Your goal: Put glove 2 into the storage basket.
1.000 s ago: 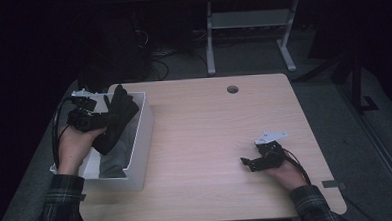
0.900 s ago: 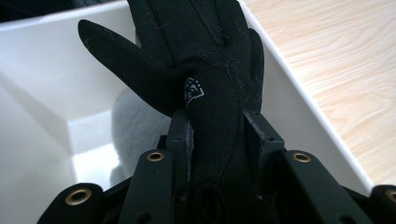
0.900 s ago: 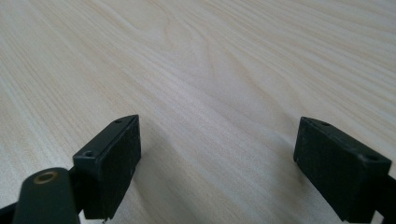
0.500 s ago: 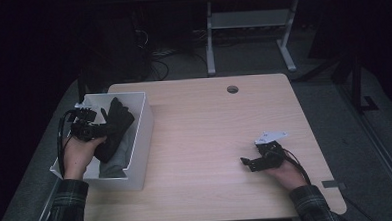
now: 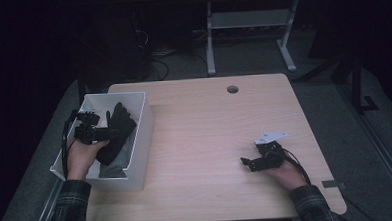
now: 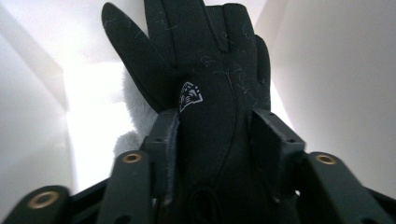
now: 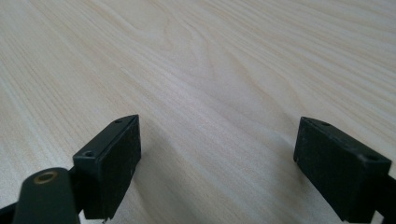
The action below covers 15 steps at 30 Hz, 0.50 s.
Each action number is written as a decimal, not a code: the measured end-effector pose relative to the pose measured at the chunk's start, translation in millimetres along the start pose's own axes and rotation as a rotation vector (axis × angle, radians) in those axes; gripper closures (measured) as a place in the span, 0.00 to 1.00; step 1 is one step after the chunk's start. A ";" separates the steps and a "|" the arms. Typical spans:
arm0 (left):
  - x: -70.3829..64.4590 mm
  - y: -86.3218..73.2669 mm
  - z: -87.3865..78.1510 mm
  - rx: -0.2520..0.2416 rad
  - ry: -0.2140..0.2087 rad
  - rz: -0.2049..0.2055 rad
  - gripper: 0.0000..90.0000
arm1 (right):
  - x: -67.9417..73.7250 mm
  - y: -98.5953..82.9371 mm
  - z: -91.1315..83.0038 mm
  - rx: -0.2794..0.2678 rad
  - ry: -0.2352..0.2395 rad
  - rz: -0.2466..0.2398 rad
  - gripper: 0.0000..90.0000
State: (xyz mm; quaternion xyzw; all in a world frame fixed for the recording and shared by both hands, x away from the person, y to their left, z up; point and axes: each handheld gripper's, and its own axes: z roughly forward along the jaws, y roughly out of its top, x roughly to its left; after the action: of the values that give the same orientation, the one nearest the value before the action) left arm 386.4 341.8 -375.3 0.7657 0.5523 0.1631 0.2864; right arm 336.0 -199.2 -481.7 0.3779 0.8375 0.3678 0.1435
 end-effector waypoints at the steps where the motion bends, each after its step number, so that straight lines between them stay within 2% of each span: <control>1: -0.2 0.1 -0.1 -0.002 0.006 0.003 0.51 | 0.0 0.0 0.0 0.000 0.000 0.000 0.16; 6: -1.1 1.5 0.8 0.002 0.009 0.022 0.41 | 0.0 0.0 0.0 0.000 0.000 0.000 0.16; 11: -1.6 4.7 -1.8 -0.023 0.027 0.021 0.32 | 0.0 0.0 0.0 0.000 0.000 0.000 0.16; 15: -3.3 8.8 -7.5 -0.043 0.022 0.030 0.28 | 0.0 0.0 0.0 0.000 0.000 0.000 0.16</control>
State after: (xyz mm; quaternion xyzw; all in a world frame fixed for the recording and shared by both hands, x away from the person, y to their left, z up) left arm 387.7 338.7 -363.8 0.7659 0.5402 0.1877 0.2940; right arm 336.0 -199.2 -481.7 0.3778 0.8375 0.3678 0.1435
